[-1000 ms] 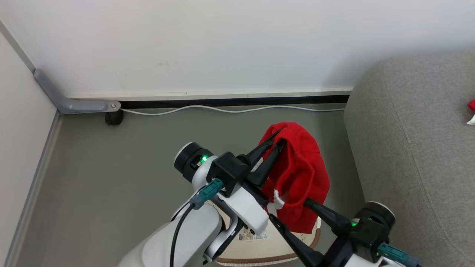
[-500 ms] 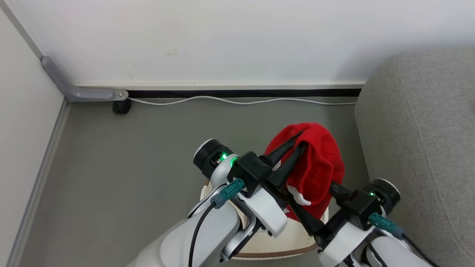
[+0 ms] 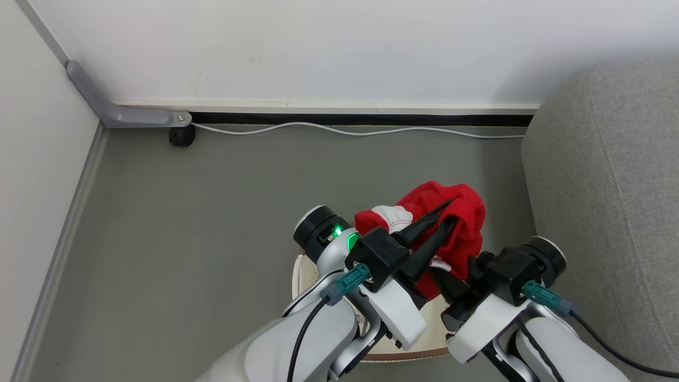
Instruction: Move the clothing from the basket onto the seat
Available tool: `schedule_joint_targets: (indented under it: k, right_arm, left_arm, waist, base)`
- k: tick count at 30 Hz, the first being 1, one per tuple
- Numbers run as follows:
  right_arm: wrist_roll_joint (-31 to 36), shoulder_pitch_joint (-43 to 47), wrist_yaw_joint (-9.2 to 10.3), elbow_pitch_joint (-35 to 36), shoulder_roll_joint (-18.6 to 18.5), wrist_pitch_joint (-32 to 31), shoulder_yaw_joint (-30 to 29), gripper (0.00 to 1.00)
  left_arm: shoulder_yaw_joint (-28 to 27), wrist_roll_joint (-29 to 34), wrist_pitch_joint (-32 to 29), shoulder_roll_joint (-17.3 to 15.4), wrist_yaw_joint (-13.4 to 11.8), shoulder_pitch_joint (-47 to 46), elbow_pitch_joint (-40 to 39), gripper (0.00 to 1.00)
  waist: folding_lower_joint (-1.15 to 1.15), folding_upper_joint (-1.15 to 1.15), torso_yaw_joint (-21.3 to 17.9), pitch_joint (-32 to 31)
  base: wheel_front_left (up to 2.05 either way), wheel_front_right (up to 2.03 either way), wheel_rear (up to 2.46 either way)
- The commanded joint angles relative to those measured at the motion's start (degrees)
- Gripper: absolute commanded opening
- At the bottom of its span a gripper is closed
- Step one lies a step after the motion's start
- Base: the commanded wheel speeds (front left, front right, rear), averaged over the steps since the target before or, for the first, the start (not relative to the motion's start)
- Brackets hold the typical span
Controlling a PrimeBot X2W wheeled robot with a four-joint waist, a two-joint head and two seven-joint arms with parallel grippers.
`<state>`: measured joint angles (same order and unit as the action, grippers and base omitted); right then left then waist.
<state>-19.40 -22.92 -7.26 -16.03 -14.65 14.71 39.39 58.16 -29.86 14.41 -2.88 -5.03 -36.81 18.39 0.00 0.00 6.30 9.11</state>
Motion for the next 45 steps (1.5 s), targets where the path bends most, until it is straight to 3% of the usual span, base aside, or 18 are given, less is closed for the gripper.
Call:
schedule_joint_targets:
  k: [1, 12, 13, 14, 15, 16, 32, 37, 45]
  right_arm:
    - [-0.8, -0.6, -0.23, 1.9, -0.1, 0.3, -0.2, 0.00]
    - [-3.3, 1.5, -0.23, 4.5, -3.0, 0.3, -1.2, 0.00]
    - [-3.4, 1.6, -0.23, 4.6, -3.2, 0.3, -1.2, 0.00]
    - [-3.5, 1.8, -0.23, 4.8, -3.3, 0.3, -1.3, 0.00]
    - [-3.6, 1.9, -0.23, 5.1, -3.5, 0.3, -1.5, 0.00]
    - [-3.6, 2.1, -0.23, 5.4, -3.6, 0.3, -1.8, 0.00]
    - [-5.0, 3.6, -0.23, 10.9, -7.2, 0.3, -11.6, 0.00]
    - [-5.5, 3.1, -0.23, 12.1, -8.6, 0.3, -15.3, 0.00]
    - [-6.5, 1.7, -0.23, 13.3, -9.9, 0.3, -18.1, 0.00]
  left_arm:
    - [-1.7, -0.3, 0.6, 0.0, 0.2, -2.2, -1.2, 0.00]
    - [-3.2, 0.2, 0.6, 0.0, -0.3, -0.3, -1.0, 0.00]
    - [-3.4, 0.2, 0.6, 0.0, -0.3, -0.1, -0.9, 0.16]
    - [-3.6, 0.5, 0.6, 0.0, -0.4, 0.0, -0.9, 0.40]
    - [-3.9, 0.5, 0.6, 0.0, -0.3, 0.2, -0.8, 0.92]
    - [-4.2, 0.6, 0.6, 0.0, -0.3, 0.4, -0.7, 1.00]
    - [-7.5, 3.5, 0.6, 0.0, 4.1, 3.7, 2.0, 1.00]
    - [-9.3, 4.7, 0.6, 0.0, 6.5, 5.3, 2.6, 1.00]
    - [-12.9, 5.6, 0.6, 0.0, 8.1, 7.9, 2.3, 1.00]
  waist:
    - [0.00, 0.00, -0.1, 0.0]
    - [0.00, 0.00, -1.7, -0.1]
    - [0.00, 0.00, -1.9, -0.2]
    - [0.00, 0.00, -2.1, -0.3]
    - [0.00, 0.00, -2.3, -0.3]
    - [0.00, 0.00, -2.6, -0.4]
    - [0.00, 0.00, -9.7, -1.0]
    - [0.00, 0.00, -14.1, -1.8]
    - [0.00, 0.00, -21.9, -3.0]
  base:
    - [0.00, 0.00, 0.00]
    - [0.00, 0.00, 0.00]
    - [0.00, 0.00, 0.00]
    - [0.00, 0.00, 0.00]
    - [0.00, 0.00, 0.00]
    - [0.00, 0.00, 0.00]
    - [0.00, 0.00, 0.00]
    - [0.00, 0.00, 0.00]
    - [0.00, 0.00, 0.00]
